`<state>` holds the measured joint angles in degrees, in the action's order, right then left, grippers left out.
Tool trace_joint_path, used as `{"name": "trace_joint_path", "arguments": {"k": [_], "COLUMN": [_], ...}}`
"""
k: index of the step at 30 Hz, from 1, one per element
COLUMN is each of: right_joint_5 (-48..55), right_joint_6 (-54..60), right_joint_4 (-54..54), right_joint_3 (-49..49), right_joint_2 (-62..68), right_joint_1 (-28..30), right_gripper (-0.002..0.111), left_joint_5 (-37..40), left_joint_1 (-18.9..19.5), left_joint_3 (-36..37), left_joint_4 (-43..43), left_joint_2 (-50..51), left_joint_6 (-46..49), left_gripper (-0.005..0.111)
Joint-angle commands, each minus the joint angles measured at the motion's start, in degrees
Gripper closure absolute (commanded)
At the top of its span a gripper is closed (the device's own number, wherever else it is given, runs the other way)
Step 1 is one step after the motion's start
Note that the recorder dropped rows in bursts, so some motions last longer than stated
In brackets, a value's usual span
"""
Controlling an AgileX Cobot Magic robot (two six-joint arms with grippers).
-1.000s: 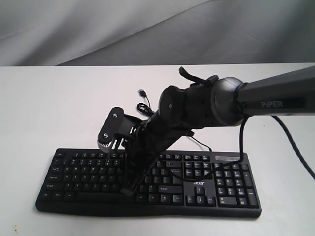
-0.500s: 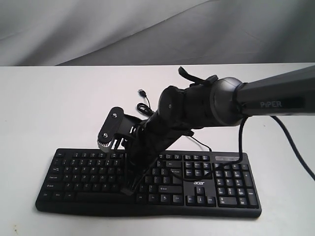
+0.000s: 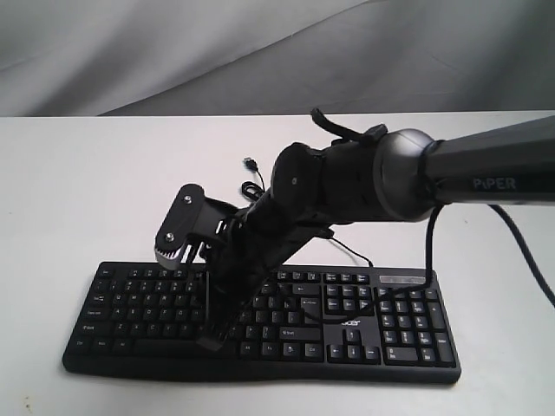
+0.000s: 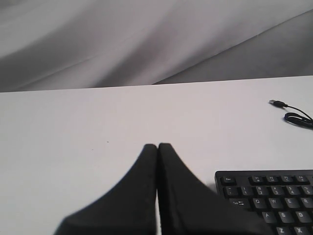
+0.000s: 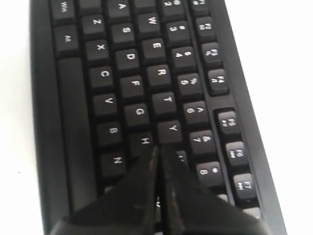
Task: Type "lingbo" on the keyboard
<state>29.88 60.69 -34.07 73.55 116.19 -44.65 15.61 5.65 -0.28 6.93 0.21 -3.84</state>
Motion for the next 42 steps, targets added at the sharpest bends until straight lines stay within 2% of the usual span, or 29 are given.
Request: {"name": "trace_joint_path", "arguments": {"k": [1, 7, 42], "right_joint_5": [0.69, 0.86, -0.10], "right_joint_6": [0.17, 0.42, 0.42], "right_joint_4": [-0.61, -0.18, 0.05], "right_joint_3": [-0.06, -0.06, -0.06], "right_joint_2": [0.26, 1.32, 2.63], "right_joint_1": [-1.48, -2.86, -2.85], "right_gripper": [0.108, 0.108, 0.108], "left_joint_5": [-0.30, -0.30, -0.30], "left_joint_1": [0.06, 0.06, 0.06], "left_joint_3": [0.28, 0.28, 0.28], "left_joint_4": [-0.21, -0.21, -0.21], "left_joint_2": [-0.21, -0.21, -0.21], "left_joint_6": [-0.12, -0.12, -0.12], "left_gripper": [0.106, 0.106, 0.106]}}
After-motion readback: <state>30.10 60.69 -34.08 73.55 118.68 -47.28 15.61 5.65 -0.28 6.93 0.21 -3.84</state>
